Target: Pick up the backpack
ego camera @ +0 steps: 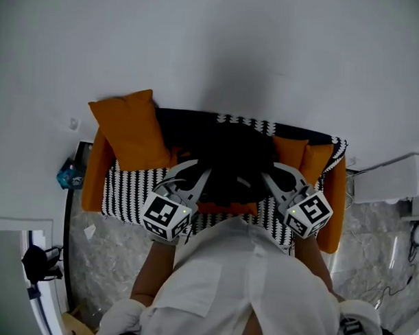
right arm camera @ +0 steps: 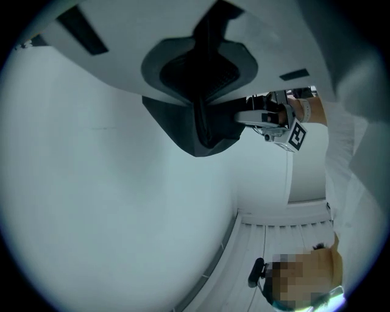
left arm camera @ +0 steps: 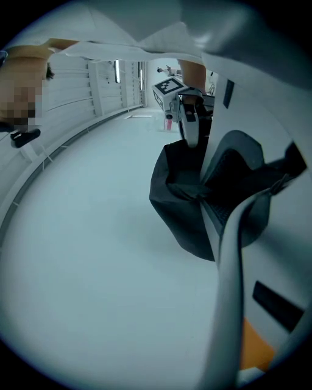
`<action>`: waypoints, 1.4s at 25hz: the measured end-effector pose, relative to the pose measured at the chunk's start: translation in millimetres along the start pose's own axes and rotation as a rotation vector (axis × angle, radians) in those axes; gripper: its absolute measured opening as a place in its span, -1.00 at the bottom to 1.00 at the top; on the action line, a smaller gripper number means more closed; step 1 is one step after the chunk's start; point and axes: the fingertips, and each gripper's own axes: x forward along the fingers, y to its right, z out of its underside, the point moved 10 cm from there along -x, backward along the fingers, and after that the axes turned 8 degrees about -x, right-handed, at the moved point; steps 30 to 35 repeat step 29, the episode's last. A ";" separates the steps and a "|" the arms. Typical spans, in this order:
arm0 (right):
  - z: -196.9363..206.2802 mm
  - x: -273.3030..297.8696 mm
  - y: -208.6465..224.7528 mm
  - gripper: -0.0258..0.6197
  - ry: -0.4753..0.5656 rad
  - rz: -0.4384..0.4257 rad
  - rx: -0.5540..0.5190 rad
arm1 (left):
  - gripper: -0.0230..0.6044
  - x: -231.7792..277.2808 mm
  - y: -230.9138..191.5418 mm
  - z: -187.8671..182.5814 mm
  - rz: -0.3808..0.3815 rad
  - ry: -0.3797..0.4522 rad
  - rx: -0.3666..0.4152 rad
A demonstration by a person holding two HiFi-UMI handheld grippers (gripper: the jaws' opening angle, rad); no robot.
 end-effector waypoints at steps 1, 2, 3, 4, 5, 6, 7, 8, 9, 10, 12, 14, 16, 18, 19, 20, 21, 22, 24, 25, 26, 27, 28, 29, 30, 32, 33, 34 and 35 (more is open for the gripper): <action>-4.5 -1.1 0.2 -0.80 0.013 0.000 -0.012 | -0.76 -0.5 0.9 -4.1 0.003 0.011 0.007; -7.9 -2.0 0.4 -0.80 0.024 0.000 -0.021 | -0.76 -0.9 1.5 -7.5 0.007 0.021 0.012; -10.3 -2.5 0.7 -0.80 0.032 0.001 -0.027 | -0.76 -1.1 1.7 -10.2 0.010 0.030 0.016; -11.7 -2.8 1.2 -0.81 0.037 0.002 -0.029 | -0.76 -1.1 1.6 -12.1 0.012 0.036 0.018; -12.3 -3.0 1.8 -0.81 0.042 0.003 -0.027 | -0.76 -0.7 1.5 -13.4 0.014 0.041 0.019; -12.2 -3.1 2.1 -0.81 0.045 0.004 -0.023 | -0.76 -0.2 1.3 -13.9 0.015 0.044 0.019; -11.8 -3.3 2.1 -0.81 0.047 0.005 -0.019 | -0.76 0.3 1.1 -13.9 0.016 0.047 0.016; -11.1 -3.5 1.6 -0.81 0.048 0.006 -0.015 | -0.76 0.4 0.7 -13.4 0.017 0.048 0.012; -10.3 -3.6 0.8 -0.81 0.048 0.006 -0.013 | -0.76 0.2 0.2 -12.6 0.018 0.048 0.008; -9.5 -3.6 -0.1 -0.81 0.048 0.005 -0.010 | -0.76 -0.2 -0.2 -11.6 0.017 0.047 0.003; -8.0 -3.8 -1.4 -0.81 0.048 0.002 -0.006 | -0.76 -1.1 -0.1 -9.6 0.018 0.044 -0.006; -6.7 -4.3 -1.5 -0.81 0.048 -0.002 -0.004 | -0.76 -1.3 0.4 -8.1 0.020 0.043 -0.013; -5.6 -5.0 -1.2 -0.81 0.045 -0.004 0.000 | -0.76 -1.0 1.1 -6.9 0.023 0.043 -0.021; -4.4 -6.1 -2.0 -0.81 0.039 -0.008 0.003 | -0.76 -1.3 1.7 -5.7 0.027 0.042 -0.031; -4.0 -6.7 -3.1 -0.81 0.034 -0.011 0.005 | -0.76 -2.1 1.9 -5.1 0.030 0.042 -0.035; -3.6 -7.2 -4.2 -0.81 0.030 -0.014 0.005 | -0.76 -2.9 2.0 -4.4 0.031 0.041 -0.039; -3.0 -7.6 -4.9 -0.81 0.028 -0.016 0.003 | -0.76 -3.4 2.1 -3.5 0.033 0.041 -0.044; -2.3 -7.8 -5.1 -0.81 0.027 -0.018 0.002 | -0.76 -3.4 2.1 -2.7 0.035 0.040 -0.048; -0.9 -8.1 -5.2 -0.81 0.025 -0.019 0.003 | -0.76 -3.0 2.4 -1.4 0.038 0.040 -0.052; -0.3 -8.4 -5.4 -0.81 0.022 -0.018 0.006 | -0.76 -3.0 2.6 -1.0 0.040 0.041 -0.053; 0.1 -8.9 -5.7 -0.81 0.020 -0.018 0.008 | -0.76 -3.0 2.9 -0.7 0.041 0.041 -0.054; 0.4 -9.3 -5.9 -0.81 0.019 -0.018 0.008 | -0.76 -3.0 3.1 -0.5 0.043 0.042 -0.054; 0.5 -9.7 -6.1 -0.81 0.019 -0.017 0.008 | -0.76 -2.9 3.3 -0.4 0.045 0.043 -0.054; 0.6 -10.1 -6.1 -0.81 0.021 -0.015 0.007 | -0.76 -2.8 3.5 -0.3 0.046 0.043 -0.055; 0.6 -10.1 -6.1 -0.81 0.021 -0.015 0.007 | -0.76 -2.8 3.5 -0.3 0.046 0.043 -0.055; 0.6 -10.1 -6.1 -0.81 0.021 -0.015 0.007 | -0.76 -2.8 3.5 -0.3 0.046 0.043 -0.055; 0.6 -10.1 -6.1 -0.81 0.021 -0.015 0.007 | -0.76 -2.8 3.5 -0.3 0.046 0.043 -0.055; 0.6 -10.1 -6.1 -0.81 0.021 -0.015 0.007 | -0.76 -2.8 3.5 -0.3 0.046 0.043 -0.055; 0.6 -10.1 -6.1 -0.81 0.021 -0.015 0.007 | -0.76 -2.8 3.5 -0.3 0.046 0.043 -0.055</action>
